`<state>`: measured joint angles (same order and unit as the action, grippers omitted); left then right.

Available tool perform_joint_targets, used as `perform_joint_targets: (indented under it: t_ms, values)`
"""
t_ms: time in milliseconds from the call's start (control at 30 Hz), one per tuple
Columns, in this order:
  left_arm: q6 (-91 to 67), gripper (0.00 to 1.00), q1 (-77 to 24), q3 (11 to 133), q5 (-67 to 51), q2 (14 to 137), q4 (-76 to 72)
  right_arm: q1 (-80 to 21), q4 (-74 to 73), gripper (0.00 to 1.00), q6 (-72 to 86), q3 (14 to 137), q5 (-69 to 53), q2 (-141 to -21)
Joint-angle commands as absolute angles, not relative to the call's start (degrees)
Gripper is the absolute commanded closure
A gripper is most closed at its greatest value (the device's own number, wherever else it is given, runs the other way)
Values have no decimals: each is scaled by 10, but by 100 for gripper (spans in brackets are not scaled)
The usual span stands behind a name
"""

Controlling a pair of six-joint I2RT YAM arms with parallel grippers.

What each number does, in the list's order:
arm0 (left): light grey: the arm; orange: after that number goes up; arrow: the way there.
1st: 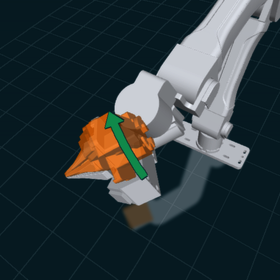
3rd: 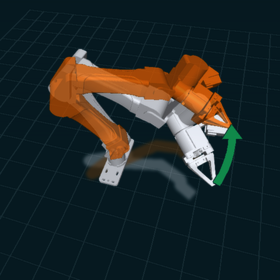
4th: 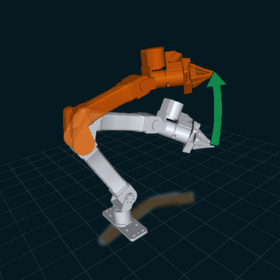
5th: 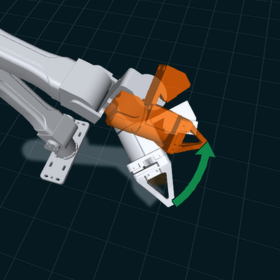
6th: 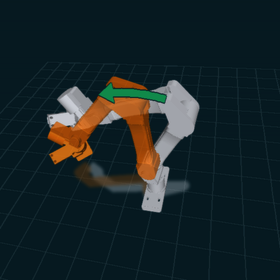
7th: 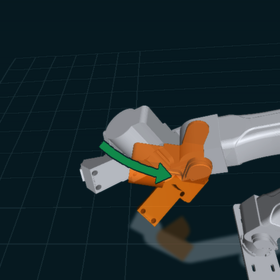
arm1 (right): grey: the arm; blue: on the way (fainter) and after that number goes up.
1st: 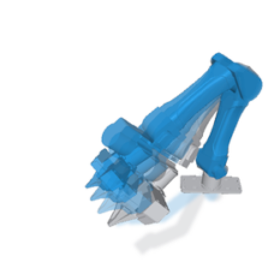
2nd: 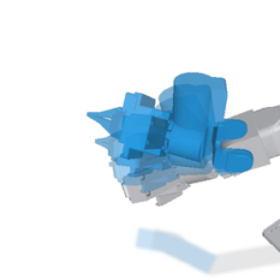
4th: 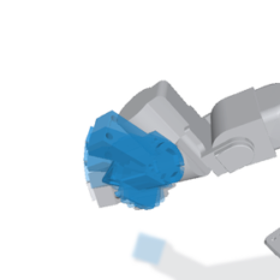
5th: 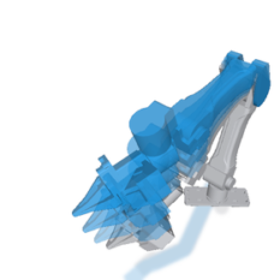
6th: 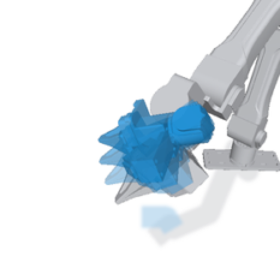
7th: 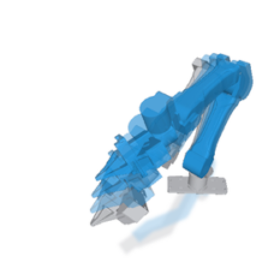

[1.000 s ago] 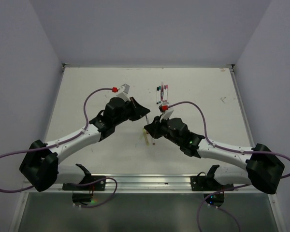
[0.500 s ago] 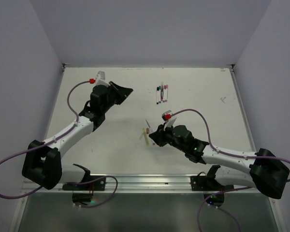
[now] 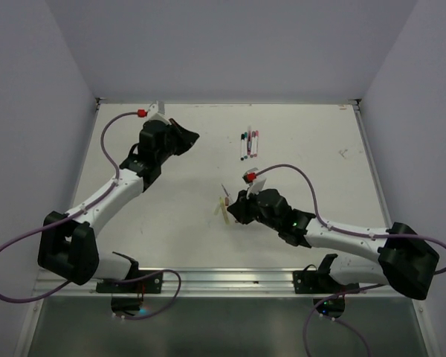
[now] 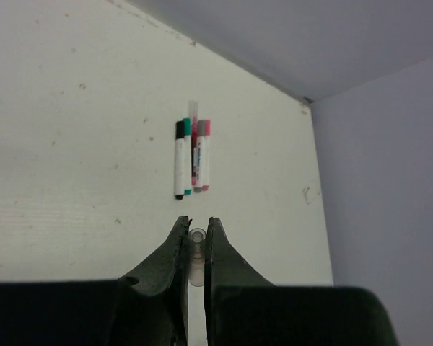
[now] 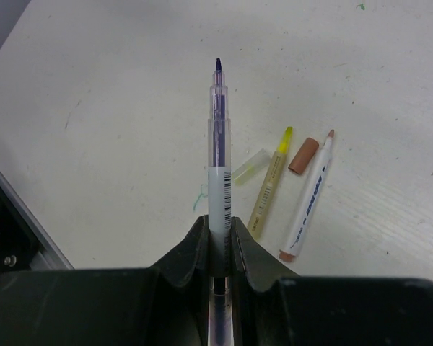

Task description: Open the pen caps

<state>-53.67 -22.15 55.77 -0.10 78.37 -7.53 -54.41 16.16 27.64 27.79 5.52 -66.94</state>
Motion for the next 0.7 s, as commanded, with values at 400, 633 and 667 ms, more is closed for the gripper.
perform_joint_targets:
  t_ms: [400, 633, 667]
  values:
    - [-307, 93, -225, 450, -76, 765, 213, -643, 58, 100, 386, 503, 247, -919]
    - [-320, 93, -249, 410, -88, 784, 176, -670, 31, 97, 425, 545, 310, -998]
    - [-320, 93, -253, 408, -88, 787, 174, -670, 30, 97, 429, 546, 312, -1005]
